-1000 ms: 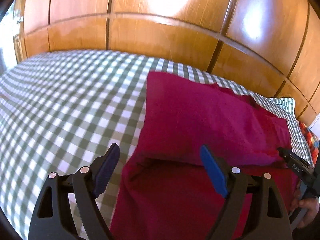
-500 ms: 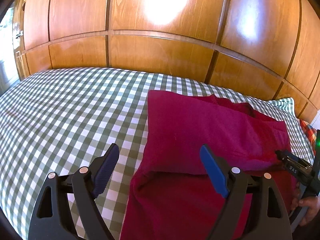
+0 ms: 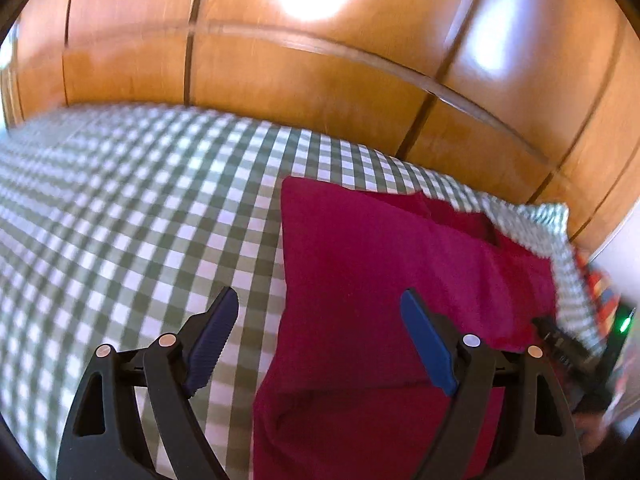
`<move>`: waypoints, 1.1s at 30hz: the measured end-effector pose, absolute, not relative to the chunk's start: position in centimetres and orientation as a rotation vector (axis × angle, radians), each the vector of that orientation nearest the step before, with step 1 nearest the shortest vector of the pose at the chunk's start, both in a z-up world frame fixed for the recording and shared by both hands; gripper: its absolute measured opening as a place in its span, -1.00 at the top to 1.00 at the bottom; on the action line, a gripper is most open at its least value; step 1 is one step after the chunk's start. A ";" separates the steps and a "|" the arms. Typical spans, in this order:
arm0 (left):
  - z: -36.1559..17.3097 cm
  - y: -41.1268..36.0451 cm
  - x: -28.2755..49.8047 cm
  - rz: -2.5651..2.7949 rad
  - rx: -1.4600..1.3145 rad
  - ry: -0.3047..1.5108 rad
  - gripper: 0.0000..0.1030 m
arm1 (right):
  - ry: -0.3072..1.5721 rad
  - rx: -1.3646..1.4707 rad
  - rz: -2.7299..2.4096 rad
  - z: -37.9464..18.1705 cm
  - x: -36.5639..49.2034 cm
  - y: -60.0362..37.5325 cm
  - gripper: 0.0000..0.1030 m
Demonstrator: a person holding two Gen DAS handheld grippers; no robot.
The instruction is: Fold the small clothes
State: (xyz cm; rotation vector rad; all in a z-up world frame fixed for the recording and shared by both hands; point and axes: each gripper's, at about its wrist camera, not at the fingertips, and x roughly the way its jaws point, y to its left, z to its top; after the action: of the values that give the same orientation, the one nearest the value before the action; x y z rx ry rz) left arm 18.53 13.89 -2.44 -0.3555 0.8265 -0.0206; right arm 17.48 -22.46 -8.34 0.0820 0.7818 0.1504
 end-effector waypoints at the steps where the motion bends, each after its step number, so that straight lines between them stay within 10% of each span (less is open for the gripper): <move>1: -2.7 14.9 19.2 -0.045 -0.412 0.838 -0.60 | 0.782 0.084 0.151 -8.3 17.5 -22.5 0.06; 9: -4.5 18.2 24.4 -0.139 -0.594 0.893 -0.50 | 0.780 0.099 0.158 -8.3 17.5 -22.5 0.05; 14: -6.2 16.9 26.6 -0.099 -0.553 0.948 0.62 | 0.779 0.100 0.155 -8.3 17.5 -22.4 0.04; 33: -4.0 7.1 17.4 0.115 -0.055 0.787 0.51 | 0.776 0.092 0.149 -8.4 17.6 -22.1 0.03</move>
State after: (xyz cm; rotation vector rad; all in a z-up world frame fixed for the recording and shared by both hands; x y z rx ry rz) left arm 17.45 7.14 -4.04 -0.0550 0.7869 0.1154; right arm 17.57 -22.12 -8.36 0.0920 0.7758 0.1486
